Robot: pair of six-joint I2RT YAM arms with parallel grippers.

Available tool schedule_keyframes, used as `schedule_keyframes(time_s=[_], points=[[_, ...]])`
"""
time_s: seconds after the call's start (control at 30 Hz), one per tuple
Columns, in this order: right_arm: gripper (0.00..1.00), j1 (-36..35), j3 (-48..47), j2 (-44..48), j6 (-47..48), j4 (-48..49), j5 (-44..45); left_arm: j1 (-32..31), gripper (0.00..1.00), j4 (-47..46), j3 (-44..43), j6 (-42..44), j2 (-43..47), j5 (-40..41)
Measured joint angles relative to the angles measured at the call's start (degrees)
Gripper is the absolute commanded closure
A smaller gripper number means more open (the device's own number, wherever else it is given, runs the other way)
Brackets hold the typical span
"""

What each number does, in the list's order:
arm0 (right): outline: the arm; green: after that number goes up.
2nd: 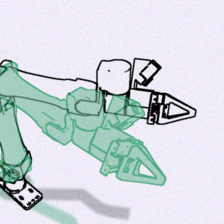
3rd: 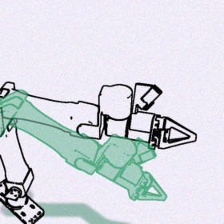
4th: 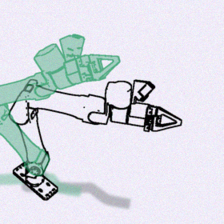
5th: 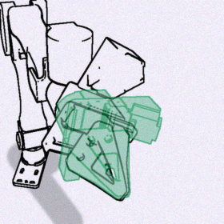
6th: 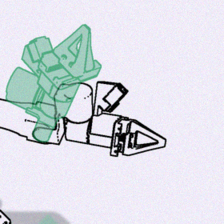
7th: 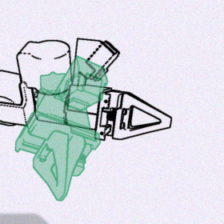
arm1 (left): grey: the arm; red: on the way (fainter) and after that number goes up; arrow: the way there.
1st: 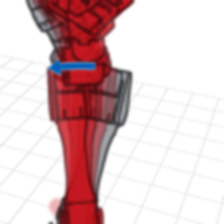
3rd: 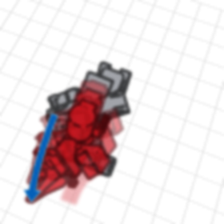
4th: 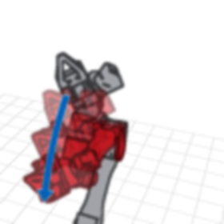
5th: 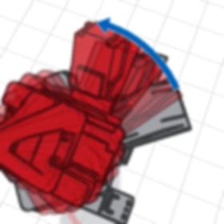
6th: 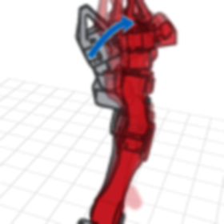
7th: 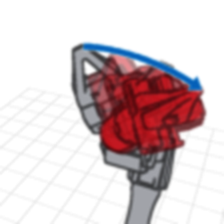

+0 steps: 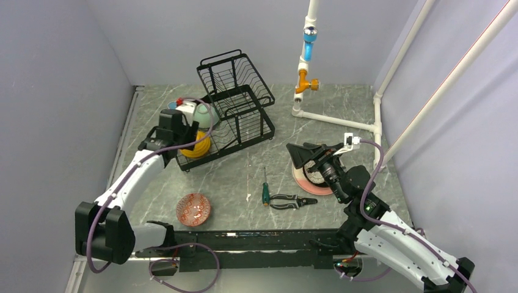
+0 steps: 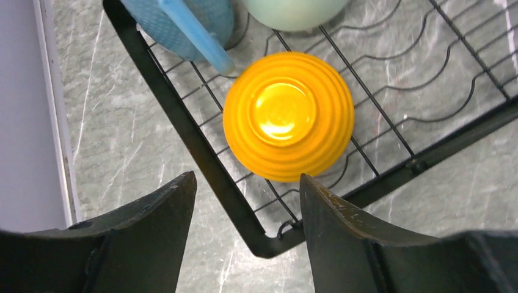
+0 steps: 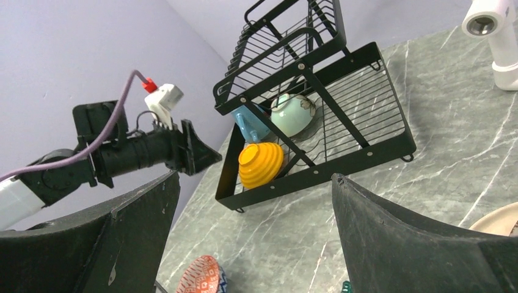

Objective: Load the mixed dishes into the dish rack

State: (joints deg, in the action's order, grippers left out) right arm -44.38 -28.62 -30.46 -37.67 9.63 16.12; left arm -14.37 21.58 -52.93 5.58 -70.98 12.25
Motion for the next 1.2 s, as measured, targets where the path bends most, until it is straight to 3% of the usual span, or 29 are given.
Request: schedule_keyframes(time_s=[0.2, 0.57, 0.83, 1.2], points=[[0.05, 0.0, 0.0, -0.9, 0.0, 0.0, -0.2, 8.2, 0.31, -1.6, -1.0, -6.6, -2.4, -11.5], [0.04, 0.0, 0.0, -0.5, 0.0, 0.0, -0.1, 19.7, 0.49, -0.8, -4.5, -19.2, -15.8, -31.1], [0.04, 0.0, 0.0, -1.2, 0.0, 0.8, 0.0, 19.4, 0.48, -4.7, -5.4, -25.1, -21.7, -43.6], [0.04, 0.0, 0.1, -2.1, -0.2, 1.6, 0.0, 13.2, 0.36, -18.3, -8.8, -36.0, -31.8, -57.1]])
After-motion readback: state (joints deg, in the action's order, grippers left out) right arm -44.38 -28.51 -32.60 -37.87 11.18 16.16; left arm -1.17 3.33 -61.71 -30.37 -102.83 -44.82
